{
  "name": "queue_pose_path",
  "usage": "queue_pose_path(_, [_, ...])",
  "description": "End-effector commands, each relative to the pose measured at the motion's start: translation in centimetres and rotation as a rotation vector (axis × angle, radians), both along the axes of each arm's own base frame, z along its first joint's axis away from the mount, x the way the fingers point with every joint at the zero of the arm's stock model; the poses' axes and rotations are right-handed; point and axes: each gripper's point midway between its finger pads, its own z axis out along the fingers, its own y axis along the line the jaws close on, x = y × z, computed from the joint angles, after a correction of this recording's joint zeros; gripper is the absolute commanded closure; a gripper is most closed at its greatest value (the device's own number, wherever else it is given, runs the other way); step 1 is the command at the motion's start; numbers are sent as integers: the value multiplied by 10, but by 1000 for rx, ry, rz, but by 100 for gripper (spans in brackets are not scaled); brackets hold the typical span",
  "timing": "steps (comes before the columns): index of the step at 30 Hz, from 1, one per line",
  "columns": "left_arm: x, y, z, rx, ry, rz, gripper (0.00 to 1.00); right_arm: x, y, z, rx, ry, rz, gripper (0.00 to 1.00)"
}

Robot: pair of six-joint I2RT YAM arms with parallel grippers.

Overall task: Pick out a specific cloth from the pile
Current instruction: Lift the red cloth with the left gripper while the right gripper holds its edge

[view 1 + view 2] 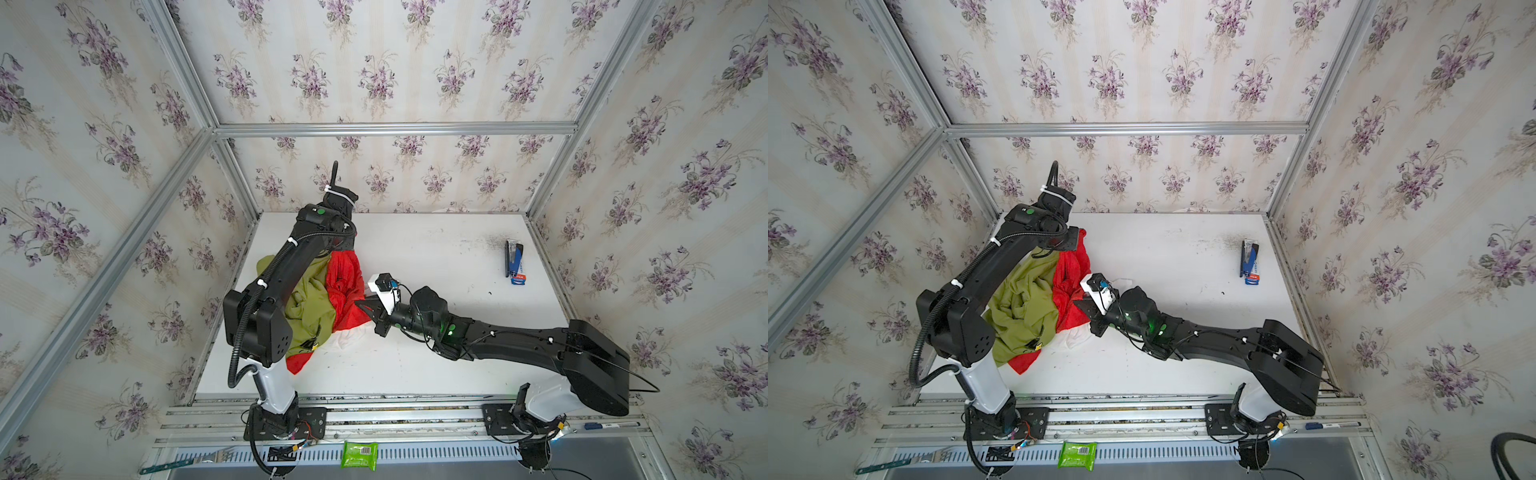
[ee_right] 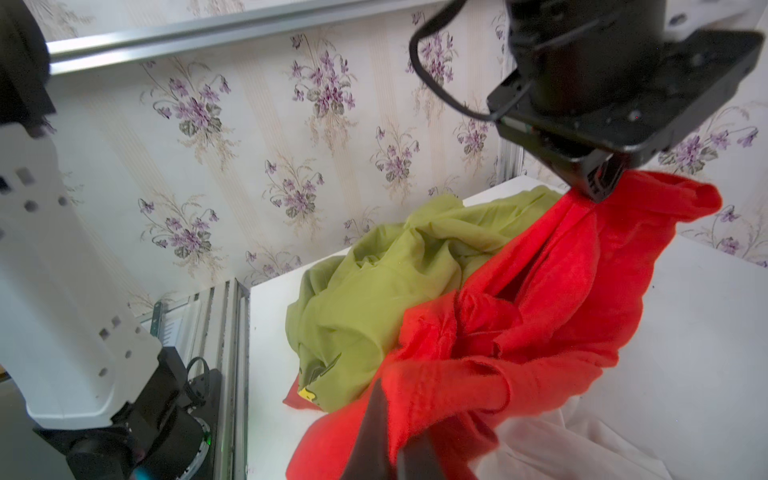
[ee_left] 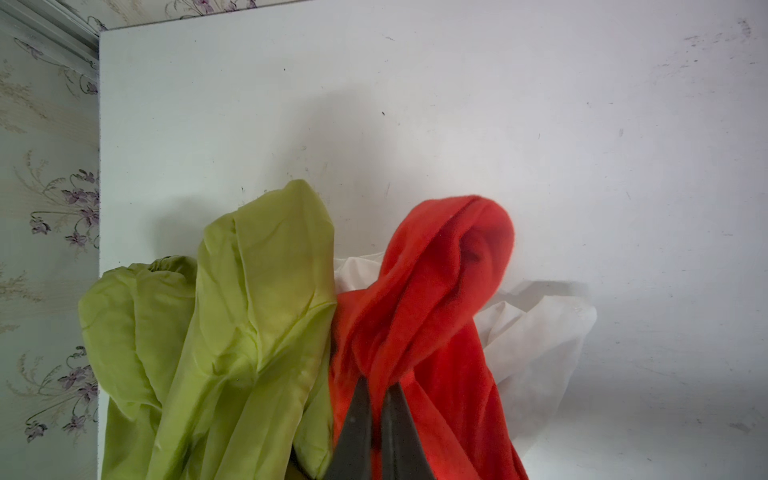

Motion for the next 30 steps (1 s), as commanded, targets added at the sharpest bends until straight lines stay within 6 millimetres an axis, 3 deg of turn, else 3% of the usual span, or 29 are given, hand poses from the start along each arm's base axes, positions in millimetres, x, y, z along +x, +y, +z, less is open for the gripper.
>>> queue_pose_path(1, [1, -5, 10, -37, -22, -9, 100, -1, 1, 32, 65, -49, 6, 100])
queue_pose_path(17, [2, -14, 47, -104, -94, -36, 100, -3, -5, 92, 121, -129, -2, 100])
queue_pose_path(23, [0, -16, 53, -121, -103, -39, 100, -4, -8, 102, 136, -144, -5, 100])
queue_pose_path(30, [-2, -19, 59, -149, -111, -44, 100, -3, -10, 101, 132, -144, -17, 100])
